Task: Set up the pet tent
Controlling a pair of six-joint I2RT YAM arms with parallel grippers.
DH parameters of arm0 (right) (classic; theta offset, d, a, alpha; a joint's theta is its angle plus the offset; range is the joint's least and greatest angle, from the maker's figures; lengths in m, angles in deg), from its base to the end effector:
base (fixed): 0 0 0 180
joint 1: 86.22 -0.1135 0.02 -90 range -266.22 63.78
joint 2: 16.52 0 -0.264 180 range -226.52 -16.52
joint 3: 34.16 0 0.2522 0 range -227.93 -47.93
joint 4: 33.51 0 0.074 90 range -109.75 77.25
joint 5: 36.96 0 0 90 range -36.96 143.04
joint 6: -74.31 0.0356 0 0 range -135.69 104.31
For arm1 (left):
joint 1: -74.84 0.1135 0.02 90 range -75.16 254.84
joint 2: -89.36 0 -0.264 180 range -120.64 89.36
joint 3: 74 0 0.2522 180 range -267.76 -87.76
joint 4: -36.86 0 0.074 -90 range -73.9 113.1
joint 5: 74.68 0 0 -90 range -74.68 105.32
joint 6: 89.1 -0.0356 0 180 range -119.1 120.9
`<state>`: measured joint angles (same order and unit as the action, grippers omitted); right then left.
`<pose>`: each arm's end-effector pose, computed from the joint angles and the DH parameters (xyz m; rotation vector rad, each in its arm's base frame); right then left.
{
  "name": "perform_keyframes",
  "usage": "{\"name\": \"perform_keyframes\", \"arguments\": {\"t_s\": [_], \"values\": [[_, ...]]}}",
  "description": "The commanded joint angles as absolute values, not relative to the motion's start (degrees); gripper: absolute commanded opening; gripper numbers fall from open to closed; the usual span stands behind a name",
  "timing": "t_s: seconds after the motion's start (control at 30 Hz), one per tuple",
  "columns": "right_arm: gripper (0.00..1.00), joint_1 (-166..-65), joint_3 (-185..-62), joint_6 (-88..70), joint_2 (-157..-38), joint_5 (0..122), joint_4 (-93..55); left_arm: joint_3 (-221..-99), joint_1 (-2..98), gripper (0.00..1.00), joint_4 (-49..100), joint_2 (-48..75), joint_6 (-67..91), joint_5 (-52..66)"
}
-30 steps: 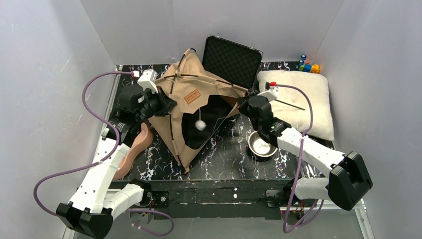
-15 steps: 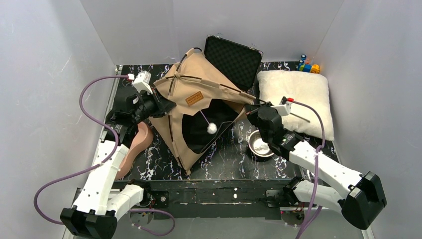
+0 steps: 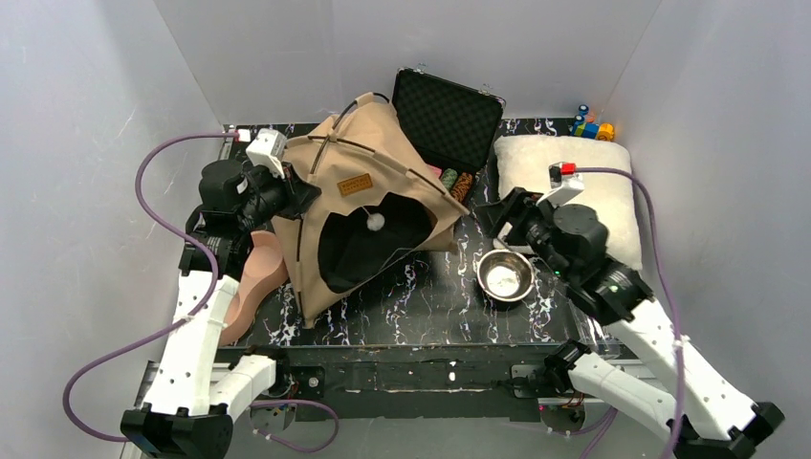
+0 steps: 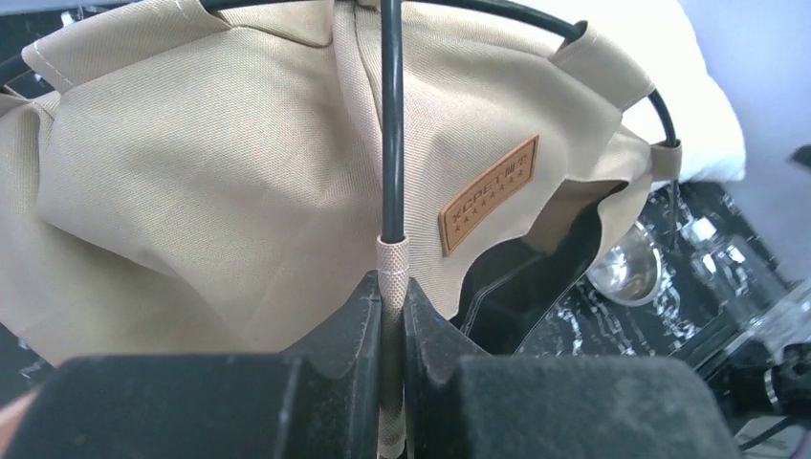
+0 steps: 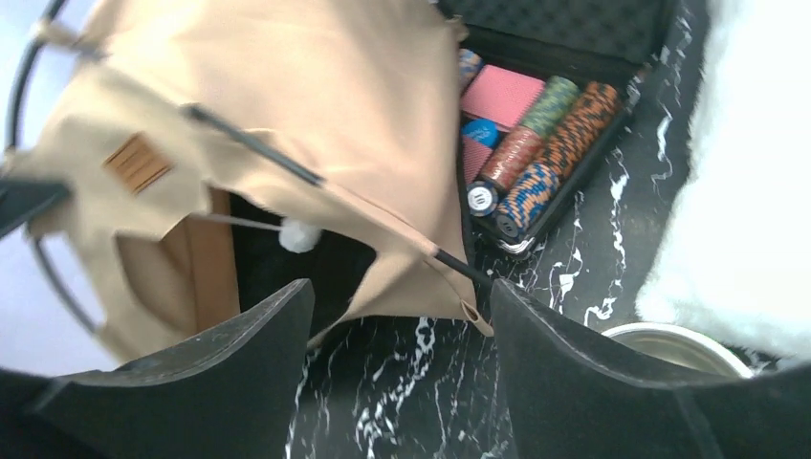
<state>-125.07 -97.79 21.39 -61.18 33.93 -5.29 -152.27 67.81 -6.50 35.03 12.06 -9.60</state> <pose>0.1451 0.1019 0.3637 0.2241 1.7587 0.6851 0.1935 -0.0390 0.3950 0.2289 1.9128 -0.6282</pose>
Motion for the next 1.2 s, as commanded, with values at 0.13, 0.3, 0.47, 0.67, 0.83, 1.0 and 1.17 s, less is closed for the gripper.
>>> {"name": "perform_keyframes", "arguments": {"t_s": [0.13, 0.3, 0.47, 0.67, 0.83, 1.0, 1.17], "values": [[0.76, -125.1, -112.0, 0.1, -62.2, 46.0, 20.4, -161.1, 68.3, 0.0, -13.5, 33.8, -4.7, -15.6], [0.74, -125.1, -108.1, -5.1, -65.0, 46.7, 16.3, -166.6, 69.5, 0.0, -18.7, 31.3, -10.0, -18.2], [0.73, -125.1, -107.9, -7.7, -67.3, 55.8, 7.2, -171.0, 70.1, 0.0, -22.3, 29.1, -12.4, -21.1], [0.71, -125.1, -115.7, -10.0, -76.8, 60.2, 2.4, -170.4, 70.5, 0.0, -21.3, 30.1, -11.5, -20.7], [0.66, -127.4, -119.8, -9.5, -82.7, 62.6, -2.0, -169.4, 70.7, 0.0, -20.4, 31.3, -10.3, -20.7], [0.63, -130.7, -120.5, -8.0, -86.1, 64.2, -5.8, -169.3, 70.8, 0.0, -20.0, 31.3, -9.2, -19.7], [0.58, -133.1, -117.8, -5.6, -87.0, 61.9, -8.7, -168.9, 71.0, 0.0, -18.8, 31.4, -7.7, -17.6]]}}
